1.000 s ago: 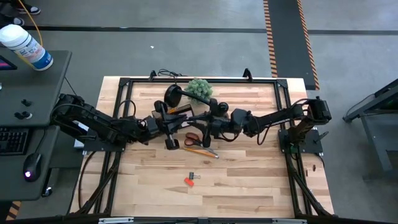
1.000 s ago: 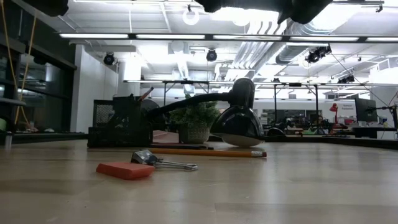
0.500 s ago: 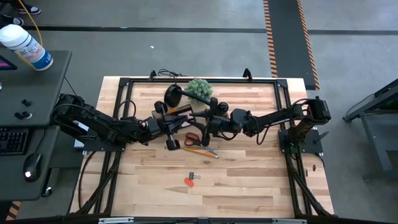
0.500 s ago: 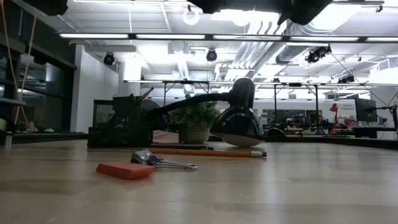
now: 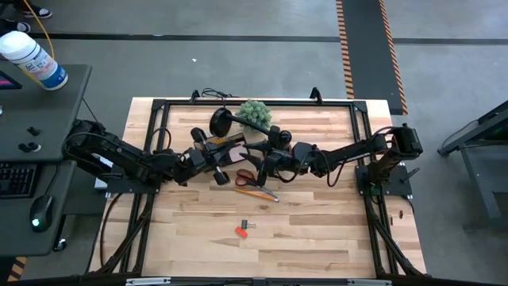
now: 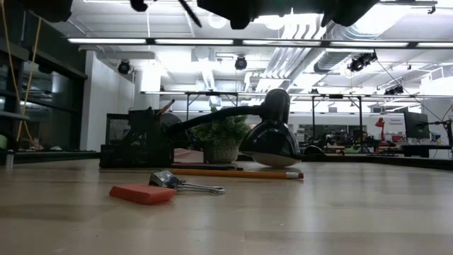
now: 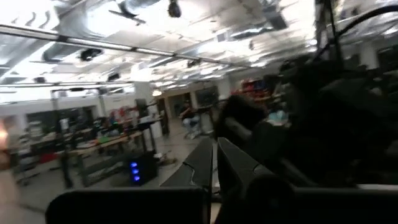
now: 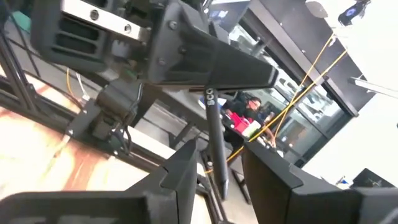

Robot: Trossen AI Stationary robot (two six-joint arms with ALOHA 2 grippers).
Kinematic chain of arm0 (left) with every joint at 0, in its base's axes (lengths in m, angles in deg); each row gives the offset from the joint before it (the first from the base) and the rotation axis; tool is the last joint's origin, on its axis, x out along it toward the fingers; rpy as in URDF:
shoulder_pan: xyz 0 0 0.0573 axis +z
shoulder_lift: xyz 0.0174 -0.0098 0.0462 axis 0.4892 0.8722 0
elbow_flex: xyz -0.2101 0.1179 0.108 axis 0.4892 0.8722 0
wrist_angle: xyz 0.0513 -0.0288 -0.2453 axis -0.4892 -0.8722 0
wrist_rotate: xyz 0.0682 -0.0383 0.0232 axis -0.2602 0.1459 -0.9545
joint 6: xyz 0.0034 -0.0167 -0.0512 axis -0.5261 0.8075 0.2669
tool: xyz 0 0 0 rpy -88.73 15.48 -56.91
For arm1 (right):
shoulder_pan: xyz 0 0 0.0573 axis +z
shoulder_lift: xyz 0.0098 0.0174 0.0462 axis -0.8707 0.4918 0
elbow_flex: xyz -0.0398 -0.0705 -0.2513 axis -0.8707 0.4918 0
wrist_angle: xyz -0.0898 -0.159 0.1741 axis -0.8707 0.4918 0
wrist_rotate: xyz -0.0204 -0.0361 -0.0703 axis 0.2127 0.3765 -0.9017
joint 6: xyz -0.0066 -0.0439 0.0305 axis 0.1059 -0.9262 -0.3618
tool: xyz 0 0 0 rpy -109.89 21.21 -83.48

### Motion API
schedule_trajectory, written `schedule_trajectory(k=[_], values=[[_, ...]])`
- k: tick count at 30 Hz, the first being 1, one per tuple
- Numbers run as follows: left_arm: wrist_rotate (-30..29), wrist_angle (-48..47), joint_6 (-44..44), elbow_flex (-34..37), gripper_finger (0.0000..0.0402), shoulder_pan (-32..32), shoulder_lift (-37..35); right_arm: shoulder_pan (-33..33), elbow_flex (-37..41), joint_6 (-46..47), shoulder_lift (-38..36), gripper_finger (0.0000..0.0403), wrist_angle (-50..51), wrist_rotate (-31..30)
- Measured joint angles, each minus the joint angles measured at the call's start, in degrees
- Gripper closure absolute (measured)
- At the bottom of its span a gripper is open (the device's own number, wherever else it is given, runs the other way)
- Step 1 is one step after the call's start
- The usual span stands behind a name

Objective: Pick and place office supplies into organizer
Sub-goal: Put the black pen into the black desk organizer

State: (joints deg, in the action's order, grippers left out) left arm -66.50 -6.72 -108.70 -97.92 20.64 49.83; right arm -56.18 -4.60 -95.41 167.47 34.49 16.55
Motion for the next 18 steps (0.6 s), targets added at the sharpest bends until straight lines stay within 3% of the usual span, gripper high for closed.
schedule_trajectory(k=[9,18], values=[[-10.72,-7.12,0.86,4.27,0.0401,-0.02,-6.18,0.20,0.00,2.16,0.00,0.0284,2.41,-3.86],[-20.61,-27.19,10.78,5.34,0.0401,0.00,-11.86,0.20,0.00,5.12,-0.02,0.0284,4.17,-3.83]])
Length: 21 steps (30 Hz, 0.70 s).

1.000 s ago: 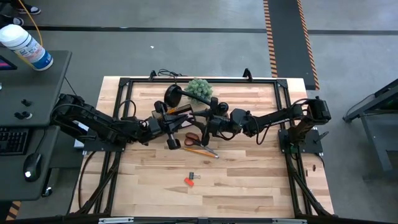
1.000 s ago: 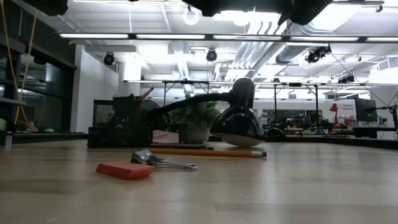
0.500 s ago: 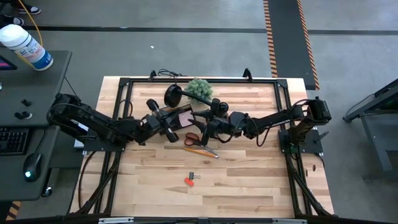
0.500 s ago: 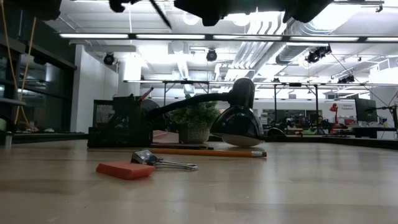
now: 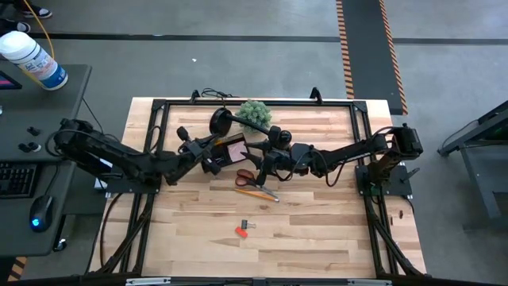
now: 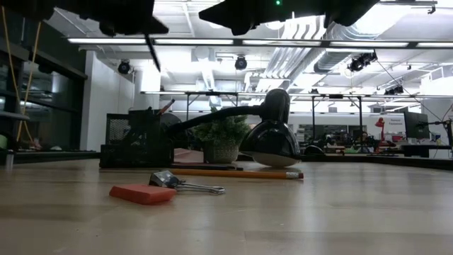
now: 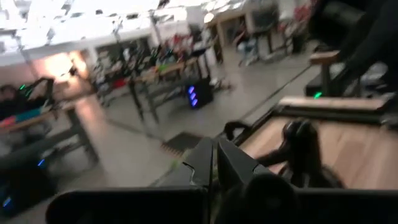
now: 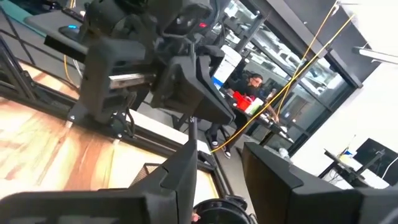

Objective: Pick and place office supplies into organizer
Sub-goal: Put the black pen into the black desk organizer

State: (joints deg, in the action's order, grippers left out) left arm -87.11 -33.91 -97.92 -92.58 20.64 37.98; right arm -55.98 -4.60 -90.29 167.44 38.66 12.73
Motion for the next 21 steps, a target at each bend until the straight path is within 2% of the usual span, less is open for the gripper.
schedule_trajectory(k=[6,15,21], values=[[-4.55,-9.40,10.23,0.00,0.0401,0.04,-3.14,0.00,0.00,0.61,0.00,0.0284,0.70,0.03],[-5.47,-27.12,24.70,0.00,0.0401,0.55,-9.05,-0.02,0.00,3.19,0.00,0.0284,1.07,2.23],[0.98,-35.75,31.83,0.00,0.0401,6.18,-9.88,-0.02,0.00,3.88,0.00,0.0284,1.27,3.03]])
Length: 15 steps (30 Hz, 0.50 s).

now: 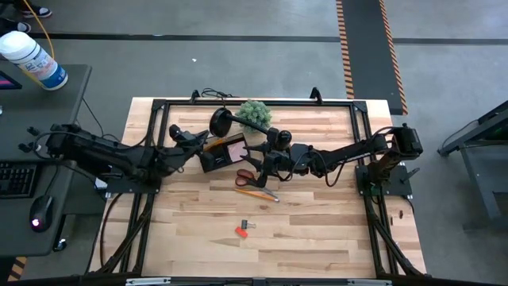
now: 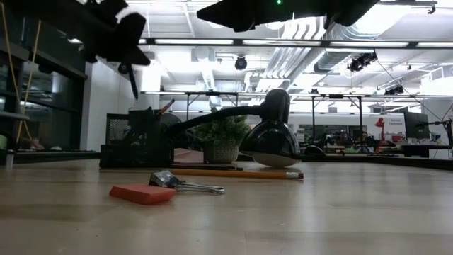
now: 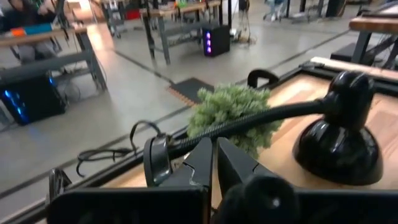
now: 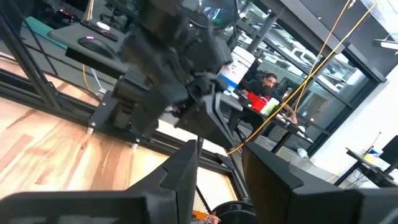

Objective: Pick and place office supplies into organizer
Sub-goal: Put the black pen into the black desk organizer

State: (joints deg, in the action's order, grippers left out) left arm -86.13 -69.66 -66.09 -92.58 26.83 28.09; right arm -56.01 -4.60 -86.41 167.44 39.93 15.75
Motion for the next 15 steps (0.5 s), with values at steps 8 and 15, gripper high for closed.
schedule_trajectory(k=[8,15], values=[[9.03,-6.51,4.03,0.00,0.0401,7.41,0.39,0.00,0.00,0.19,-0.02,0.0284,0.39,0.26],[15.48,-12.41,7.79,0.00,0.0399,11.43,0.39,-0.08,0.00,1.06,-0.02,0.0284,0.46,1.61]])
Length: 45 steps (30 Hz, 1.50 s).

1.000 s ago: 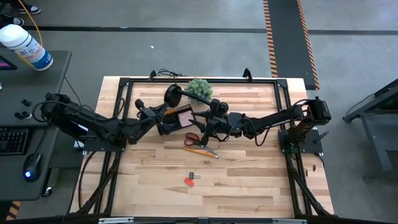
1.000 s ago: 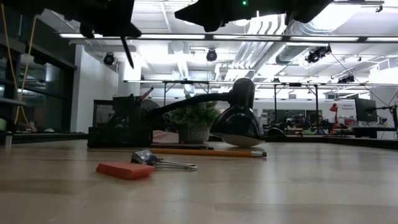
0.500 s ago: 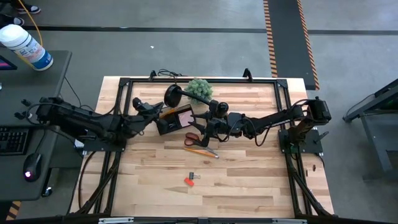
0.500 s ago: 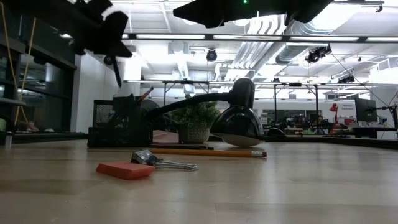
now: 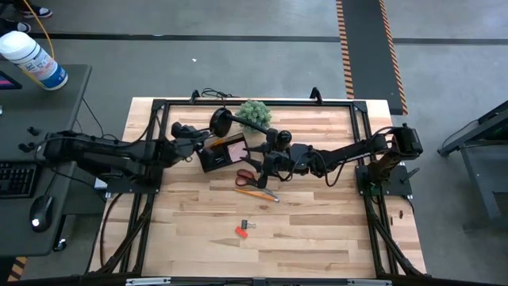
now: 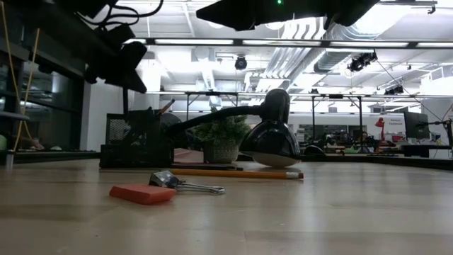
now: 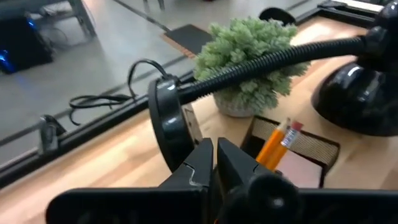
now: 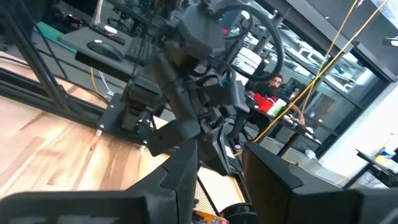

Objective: Pick and place office supplies into organizer
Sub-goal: Put the black pen into the black desk organizer, then put the orange pencil into the black desk organizer

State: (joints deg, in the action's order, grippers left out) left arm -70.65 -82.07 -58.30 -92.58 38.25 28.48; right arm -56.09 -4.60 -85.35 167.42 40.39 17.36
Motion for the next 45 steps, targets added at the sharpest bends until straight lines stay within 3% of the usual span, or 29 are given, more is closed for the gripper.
schedule_trajectory(k=[12,19,28,34,45], values=[[2.94,0.28,0.29,0.00,0.0320,0.80,3.28,0.00,0.00,0.59,0.00,0.0284,-0.02,0.65],[3.34,5.82,-2.61,0.00,0.0285,0.77,3.96,-0.02,0.00,0.13,0.00,0.0284,-0.04,-0.34],[15.61,14.93,-11.70,0.00,0.0275,0.77,3.89,0.45,-0.02,-0.04,-0.02,0.0284,2.84,-1.45],[25.19,15.31,-11.97,0.00,0.0277,-0.35,3.89,2.58,0.15,2.35,-0.04,0.0284,10.55,-3.08],[19.11,17.15,-12.19,0.00,0.0285,-10.30,5.24,6.35,11.49,20.30,-0.04,0.0284,9.90,-10.49]])
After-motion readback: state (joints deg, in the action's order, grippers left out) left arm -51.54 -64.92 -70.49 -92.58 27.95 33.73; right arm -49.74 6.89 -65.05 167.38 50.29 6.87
